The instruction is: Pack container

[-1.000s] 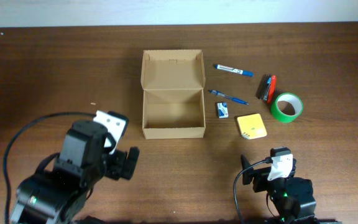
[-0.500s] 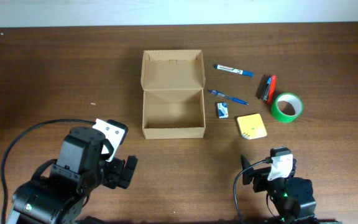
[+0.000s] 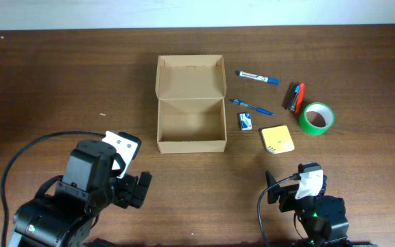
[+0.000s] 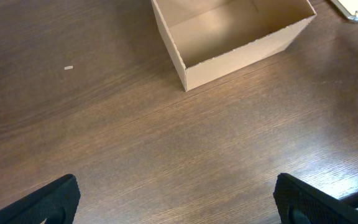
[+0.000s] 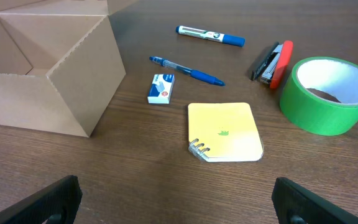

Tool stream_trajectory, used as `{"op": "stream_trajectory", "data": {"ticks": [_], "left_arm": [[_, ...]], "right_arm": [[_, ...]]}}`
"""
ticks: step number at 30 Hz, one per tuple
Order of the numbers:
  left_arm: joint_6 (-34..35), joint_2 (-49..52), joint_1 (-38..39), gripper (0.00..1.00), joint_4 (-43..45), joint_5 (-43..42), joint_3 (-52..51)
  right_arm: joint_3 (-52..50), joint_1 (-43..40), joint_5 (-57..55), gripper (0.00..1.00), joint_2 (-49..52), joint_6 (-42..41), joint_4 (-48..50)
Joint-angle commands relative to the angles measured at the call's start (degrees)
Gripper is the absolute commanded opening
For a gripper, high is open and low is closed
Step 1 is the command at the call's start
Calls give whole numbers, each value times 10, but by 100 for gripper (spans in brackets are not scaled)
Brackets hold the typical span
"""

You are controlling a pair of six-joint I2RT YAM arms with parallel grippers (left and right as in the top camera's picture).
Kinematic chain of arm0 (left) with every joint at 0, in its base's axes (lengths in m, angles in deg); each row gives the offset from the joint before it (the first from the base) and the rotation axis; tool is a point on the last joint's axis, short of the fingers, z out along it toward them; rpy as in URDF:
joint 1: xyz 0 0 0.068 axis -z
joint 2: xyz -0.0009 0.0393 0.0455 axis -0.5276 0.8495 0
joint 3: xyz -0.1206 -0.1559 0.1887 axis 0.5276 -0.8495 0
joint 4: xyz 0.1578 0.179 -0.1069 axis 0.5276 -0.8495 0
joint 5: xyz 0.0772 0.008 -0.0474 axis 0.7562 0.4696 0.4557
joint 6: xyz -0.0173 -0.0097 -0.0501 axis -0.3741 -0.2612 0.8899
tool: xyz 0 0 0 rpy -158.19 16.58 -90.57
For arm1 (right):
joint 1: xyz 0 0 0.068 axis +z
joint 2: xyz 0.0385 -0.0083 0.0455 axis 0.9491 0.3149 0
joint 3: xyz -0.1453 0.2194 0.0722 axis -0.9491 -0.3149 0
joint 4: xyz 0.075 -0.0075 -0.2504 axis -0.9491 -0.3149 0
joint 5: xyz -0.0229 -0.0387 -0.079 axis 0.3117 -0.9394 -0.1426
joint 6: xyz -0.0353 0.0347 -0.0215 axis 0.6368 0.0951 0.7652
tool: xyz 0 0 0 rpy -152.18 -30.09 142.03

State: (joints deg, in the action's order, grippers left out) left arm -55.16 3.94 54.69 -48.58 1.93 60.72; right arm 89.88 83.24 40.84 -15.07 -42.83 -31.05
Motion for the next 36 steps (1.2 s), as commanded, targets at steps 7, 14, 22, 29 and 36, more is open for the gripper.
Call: {"op": "stream_trajectory", "data": {"ticks": [7,14,22,29,36], "left_arm": [[-11,-1,-2,100,1,-6,9],[-11,-1,-2,100,1,-6,9],[-11,-1,-2,100,1,-6,9],[-11,-2,-2,100,1,-6,9],[-11,-1,-2,100,1,-6,9]], "right_arm": [[-4,0,-7,99,-7,0,2],[-4,0,29,99,-7,-14,4],[-4,0,66,99,-7,-211,4],[-4,0,69,99,-7,-304,8],[-3,0,70,99,23,-325,58]]}}
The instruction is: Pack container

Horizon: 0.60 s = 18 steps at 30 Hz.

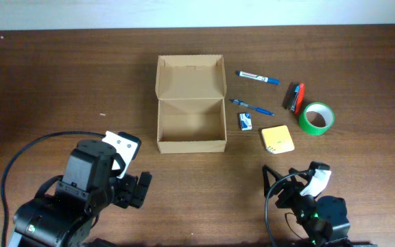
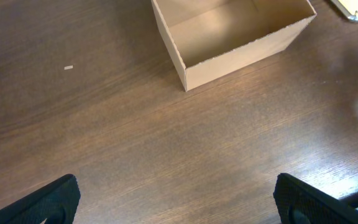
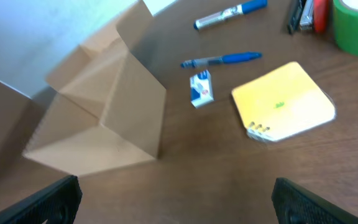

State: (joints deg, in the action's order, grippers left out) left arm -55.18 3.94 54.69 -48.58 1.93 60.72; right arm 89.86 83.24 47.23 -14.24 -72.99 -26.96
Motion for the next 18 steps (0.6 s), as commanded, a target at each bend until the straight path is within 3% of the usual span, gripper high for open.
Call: {"op": "stream_trajectory", "data": {"ticks": [1,8,18], "left_arm": [[-11,-1,-2,99,1,-6,9],[-11,-1,-2,99,1,-6,9],[-11,-1,-2,100,1,-6,9]], "right_arm": [[0,0,6,99,26,-23,26],[53,0,5,99,167,-11,38],[221,-1,-27,99,439,61,33]]}}
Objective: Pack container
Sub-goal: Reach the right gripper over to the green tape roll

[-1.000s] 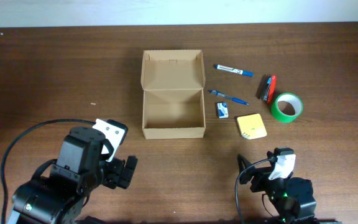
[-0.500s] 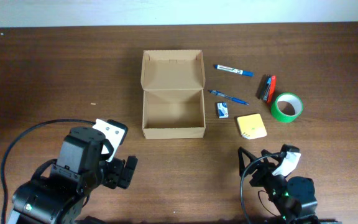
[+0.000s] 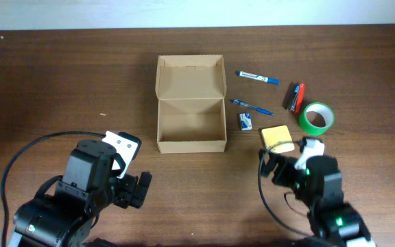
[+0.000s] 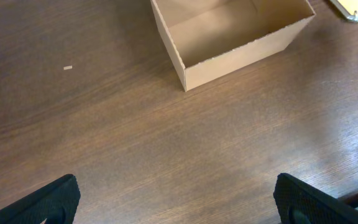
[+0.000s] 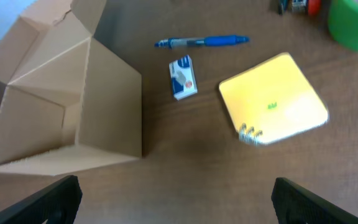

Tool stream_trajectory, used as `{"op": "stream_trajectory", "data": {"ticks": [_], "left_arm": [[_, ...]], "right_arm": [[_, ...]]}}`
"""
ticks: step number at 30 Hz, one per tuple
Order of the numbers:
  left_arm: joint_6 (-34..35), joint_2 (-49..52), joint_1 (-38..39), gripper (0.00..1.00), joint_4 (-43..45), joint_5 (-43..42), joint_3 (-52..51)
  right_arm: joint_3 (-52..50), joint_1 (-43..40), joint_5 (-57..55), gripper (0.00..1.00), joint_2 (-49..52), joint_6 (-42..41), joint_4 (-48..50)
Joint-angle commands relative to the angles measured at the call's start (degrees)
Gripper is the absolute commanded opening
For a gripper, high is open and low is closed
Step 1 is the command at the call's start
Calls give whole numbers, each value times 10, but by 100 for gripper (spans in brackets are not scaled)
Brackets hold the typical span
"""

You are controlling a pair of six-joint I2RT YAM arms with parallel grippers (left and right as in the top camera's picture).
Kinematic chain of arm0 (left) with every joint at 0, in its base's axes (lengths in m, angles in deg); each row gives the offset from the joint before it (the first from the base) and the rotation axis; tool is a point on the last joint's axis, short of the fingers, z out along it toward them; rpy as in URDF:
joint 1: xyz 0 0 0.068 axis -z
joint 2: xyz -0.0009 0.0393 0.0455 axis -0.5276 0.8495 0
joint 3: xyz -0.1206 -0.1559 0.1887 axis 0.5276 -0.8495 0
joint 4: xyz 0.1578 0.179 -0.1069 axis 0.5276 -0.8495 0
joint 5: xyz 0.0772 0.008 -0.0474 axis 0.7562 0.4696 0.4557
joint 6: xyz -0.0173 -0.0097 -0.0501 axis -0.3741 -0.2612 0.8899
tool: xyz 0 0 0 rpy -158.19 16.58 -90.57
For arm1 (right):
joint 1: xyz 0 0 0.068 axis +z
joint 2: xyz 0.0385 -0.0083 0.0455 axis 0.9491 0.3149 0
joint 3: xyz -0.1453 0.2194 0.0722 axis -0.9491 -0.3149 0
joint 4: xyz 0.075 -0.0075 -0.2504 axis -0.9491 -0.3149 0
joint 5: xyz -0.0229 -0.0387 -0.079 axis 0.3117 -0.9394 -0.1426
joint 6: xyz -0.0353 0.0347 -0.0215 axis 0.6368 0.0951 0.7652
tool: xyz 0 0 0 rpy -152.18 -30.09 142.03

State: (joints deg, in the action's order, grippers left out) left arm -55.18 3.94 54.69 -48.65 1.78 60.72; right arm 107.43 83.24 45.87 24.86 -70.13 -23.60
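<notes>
An open cardboard box [image 3: 191, 113] stands mid-table with its lid up and nothing inside; the right wrist view shows its right wall [image 5: 110, 112]. To its right lie a blue marker [image 3: 257, 77], a blue pen [image 3: 252, 107], a small blue-white packet [image 3: 245, 121], a yellow spiral notepad [image 3: 278, 138], a red-black stapler [image 3: 295, 97] and a green tape roll [image 3: 316, 118]. My right gripper [image 5: 176, 202] is open above bare table just in front of the notepad [image 5: 275, 106]. My left gripper [image 4: 176, 199] is open over bare wood, well in front of the box [image 4: 241, 53].
The left arm's body [image 3: 81, 195] and cable fill the front left. The right arm [image 3: 321, 192] fills the front right. The wooden table [image 3: 60, 89] ends at a pale strip along its far edge.
My right arm has moved forward from the front edge toward the notepad. Its camera now looks down on notepad, packet and box. The left arm has not moved.
My right gripper was low near the table's front edge, open, facing the loose items. Then its view was tilted and blurred, with the arm still at the front. Now it is open just in front of the notepad. The left arm and all objects kept their places.
</notes>
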Motion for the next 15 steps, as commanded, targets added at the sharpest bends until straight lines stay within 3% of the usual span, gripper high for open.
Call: {"op": "stream_trajectory", "data": {"ticks": [1,10,15], "left_arm": [[-11,-1,-2,100,2,-4,9],[-11,-1,-2,100,2,-4,9],[-11,-1,-2,100,2,-4,9]], "right_arm": [[68,-1,-14,99,78,41,-3],[251,-3,-64,99,284,107,-52],[329,-45,-67,99,375,119,-54]]}}
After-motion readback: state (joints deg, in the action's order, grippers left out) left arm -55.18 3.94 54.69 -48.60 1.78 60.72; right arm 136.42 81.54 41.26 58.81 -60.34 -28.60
